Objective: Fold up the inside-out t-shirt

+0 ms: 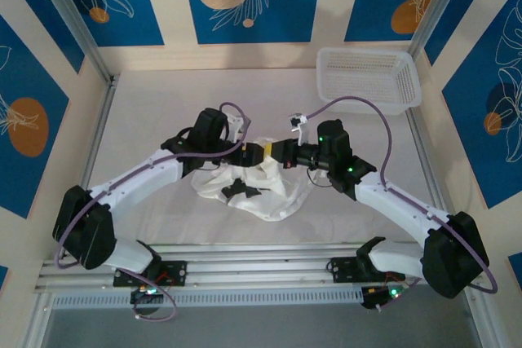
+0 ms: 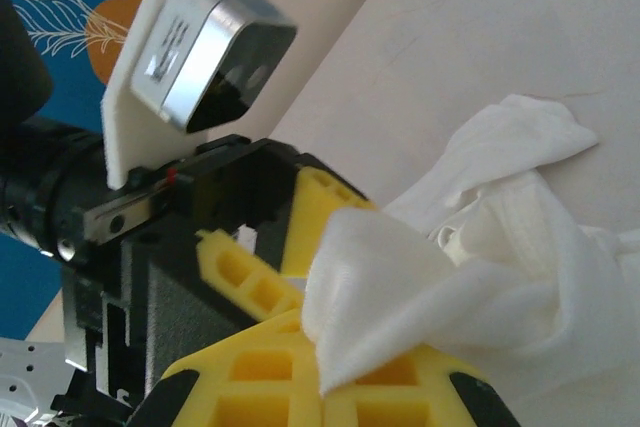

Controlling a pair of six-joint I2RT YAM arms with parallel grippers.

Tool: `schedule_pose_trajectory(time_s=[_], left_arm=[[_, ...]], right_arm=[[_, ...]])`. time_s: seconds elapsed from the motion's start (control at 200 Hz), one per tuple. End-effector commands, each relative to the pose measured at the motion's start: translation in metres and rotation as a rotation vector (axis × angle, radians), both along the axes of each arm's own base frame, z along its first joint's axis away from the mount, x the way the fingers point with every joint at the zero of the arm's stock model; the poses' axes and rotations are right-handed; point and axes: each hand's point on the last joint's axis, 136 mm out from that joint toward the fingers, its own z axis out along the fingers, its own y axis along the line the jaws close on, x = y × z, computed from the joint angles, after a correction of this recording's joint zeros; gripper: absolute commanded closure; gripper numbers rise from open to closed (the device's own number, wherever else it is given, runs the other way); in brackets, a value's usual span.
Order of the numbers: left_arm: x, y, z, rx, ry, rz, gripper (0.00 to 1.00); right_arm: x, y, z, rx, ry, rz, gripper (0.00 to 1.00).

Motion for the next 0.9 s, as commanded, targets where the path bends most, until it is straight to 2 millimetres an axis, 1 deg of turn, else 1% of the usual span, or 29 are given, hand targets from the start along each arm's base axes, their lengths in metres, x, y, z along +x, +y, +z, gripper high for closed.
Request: schedule_pose_trajectory(time_s=[0.0,0.035,0.075,0.115,0.145,0.26,0.31,0.39,0.485,0.535,0.585,0.61,0.645,0.69,0.71,0.75,0.795,0.825,0.845,0.895], left_arm=[[0.02,-0.017,0.036,-0.153,-0.051,0.026,0.3],[0.022,-0.016,0.034,-0.155,-0.042,0.037,0.34],[0.025,-0.014,0.033,-0.154,-0.037,0.052,0.41],[0.027,-0.01,0.032,-0.153,-0.03,0.066,0.51],[0.027,-0.007,0.031,-0.155,-0.028,0.073,0.6],[0.025,0.008,0.033,-0.154,-0.022,0.094,0.91],[0.022,0.012,0.037,-0.168,-0.019,0.092,0.99],[0.014,0.014,0.05,-0.216,-0.015,0.058,1.0],[0.003,0.009,0.071,-0.277,-0.017,-0.007,1.0],[-0.003,0.005,0.083,-0.315,-0.022,-0.041,1.0],[-0.007,0.003,0.093,-0.344,-0.029,-0.07,1.0],[-0.008,0.002,0.096,-0.35,-0.031,-0.078,1.0],[-0.009,0.002,0.099,-0.351,-0.035,-0.083,1.0],[-0.01,0.003,0.101,-0.345,-0.039,-0.086,1.0],[-0.01,0.003,0.101,-0.344,-0.042,-0.085,1.0],[-0.01,0.003,0.101,-0.339,-0.042,-0.087,1.0],[-0.01,0.003,0.099,-0.335,-0.038,-0.089,1.0],[-0.01,0.003,0.097,-0.332,-0.034,-0.089,1.0],[-0.009,0.003,0.095,-0.329,-0.029,-0.088,1.0],[-0.009,0.002,0.092,-0.327,-0.024,-0.087,1.0]], right_arm=[[-0.012,0.007,0.019,0.031,-0.014,0.06,1.0],[-0.012,0.008,0.02,0.03,-0.012,0.062,1.0],[-0.012,0.007,0.019,0.028,-0.008,0.059,1.0],[-0.011,0.005,0.018,0.023,-0.004,0.046,1.0],[-0.01,0.003,0.016,0.018,0.0,0.031,1.0],[0.002,-0.017,0.004,0.019,0.053,-0.056,1.0],[0.008,-0.027,-0.003,0.035,0.083,-0.079,1.0],[0.015,-0.042,-0.024,0.024,0.151,-0.11,1.0],[0.019,-0.049,-0.051,-0.038,0.189,-0.102,1.0],[0.025,-0.056,-0.065,-0.058,0.222,-0.12,1.0],[0.03,-0.062,-0.074,-0.06,0.264,-0.143,1.0],[0.032,-0.065,-0.077,-0.057,0.287,-0.157,0.97],[0.033,-0.067,-0.075,-0.051,0.304,-0.169,0.88],[0.033,-0.068,-0.067,-0.043,0.294,-0.176,0.69],[0.032,-0.068,-0.062,-0.039,0.28,-0.177,0.63],[0.03,-0.07,-0.052,-0.035,0.245,-0.191,0.56],[0.026,-0.074,-0.038,-0.033,0.18,-0.221,0.55],[0.023,-0.077,-0.029,-0.032,0.124,-0.241,0.57],[0.02,-0.079,-0.022,-0.033,0.077,-0.255,0.62],[0.011,-0.078,-0.005,-0.045,-0.07,-0.279,0.77]])
